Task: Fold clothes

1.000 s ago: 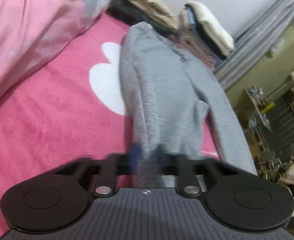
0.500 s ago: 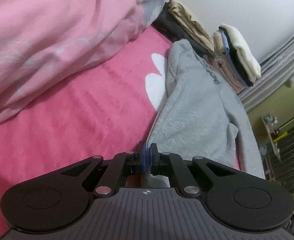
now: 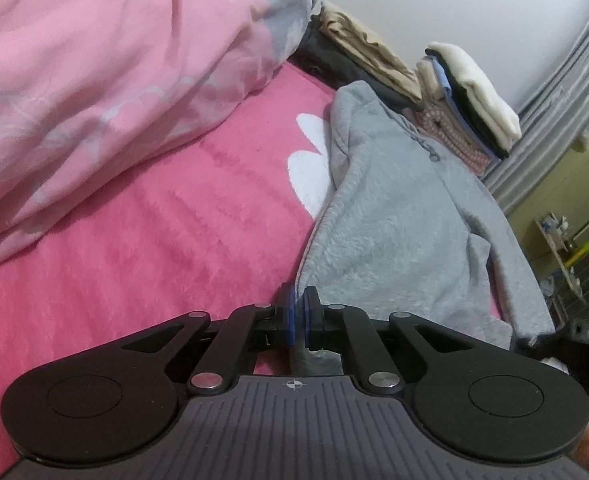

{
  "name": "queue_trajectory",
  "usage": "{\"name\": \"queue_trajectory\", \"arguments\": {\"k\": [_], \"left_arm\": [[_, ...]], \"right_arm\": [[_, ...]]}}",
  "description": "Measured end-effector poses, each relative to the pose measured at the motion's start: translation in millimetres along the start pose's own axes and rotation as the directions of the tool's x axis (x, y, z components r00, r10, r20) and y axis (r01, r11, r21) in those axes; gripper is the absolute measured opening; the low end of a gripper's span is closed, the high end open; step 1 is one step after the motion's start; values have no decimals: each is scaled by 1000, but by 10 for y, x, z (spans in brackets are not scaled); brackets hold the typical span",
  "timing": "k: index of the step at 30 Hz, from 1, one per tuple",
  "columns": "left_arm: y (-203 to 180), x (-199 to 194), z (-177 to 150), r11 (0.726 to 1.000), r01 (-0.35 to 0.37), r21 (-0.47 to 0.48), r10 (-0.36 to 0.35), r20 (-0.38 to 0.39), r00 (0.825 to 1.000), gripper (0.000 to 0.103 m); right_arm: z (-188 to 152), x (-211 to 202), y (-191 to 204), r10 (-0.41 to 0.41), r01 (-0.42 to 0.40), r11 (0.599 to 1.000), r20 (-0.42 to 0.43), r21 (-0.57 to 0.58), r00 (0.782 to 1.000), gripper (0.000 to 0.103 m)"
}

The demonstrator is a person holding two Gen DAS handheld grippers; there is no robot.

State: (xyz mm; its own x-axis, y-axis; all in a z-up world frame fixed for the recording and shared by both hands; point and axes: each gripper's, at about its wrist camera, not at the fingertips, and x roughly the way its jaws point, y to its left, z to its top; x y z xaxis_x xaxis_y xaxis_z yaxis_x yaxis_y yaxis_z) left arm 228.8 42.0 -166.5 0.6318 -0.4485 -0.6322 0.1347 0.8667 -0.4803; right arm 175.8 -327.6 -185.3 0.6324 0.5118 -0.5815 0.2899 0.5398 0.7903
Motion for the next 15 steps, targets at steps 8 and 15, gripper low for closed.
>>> {"name": "queue_trajectory", "arguments": {"k": [8,15], "left_arm": [[11,9,-44,1000,6,-3,-6,17,1000,6],[24,12,-52,1000,10,-15,-10,22,1000,6]], "right_arm": [[61,56,-82,74,-76,992,28,100,997,38],[69,47,-148,126,-134,967,52,217,991,46]]}}
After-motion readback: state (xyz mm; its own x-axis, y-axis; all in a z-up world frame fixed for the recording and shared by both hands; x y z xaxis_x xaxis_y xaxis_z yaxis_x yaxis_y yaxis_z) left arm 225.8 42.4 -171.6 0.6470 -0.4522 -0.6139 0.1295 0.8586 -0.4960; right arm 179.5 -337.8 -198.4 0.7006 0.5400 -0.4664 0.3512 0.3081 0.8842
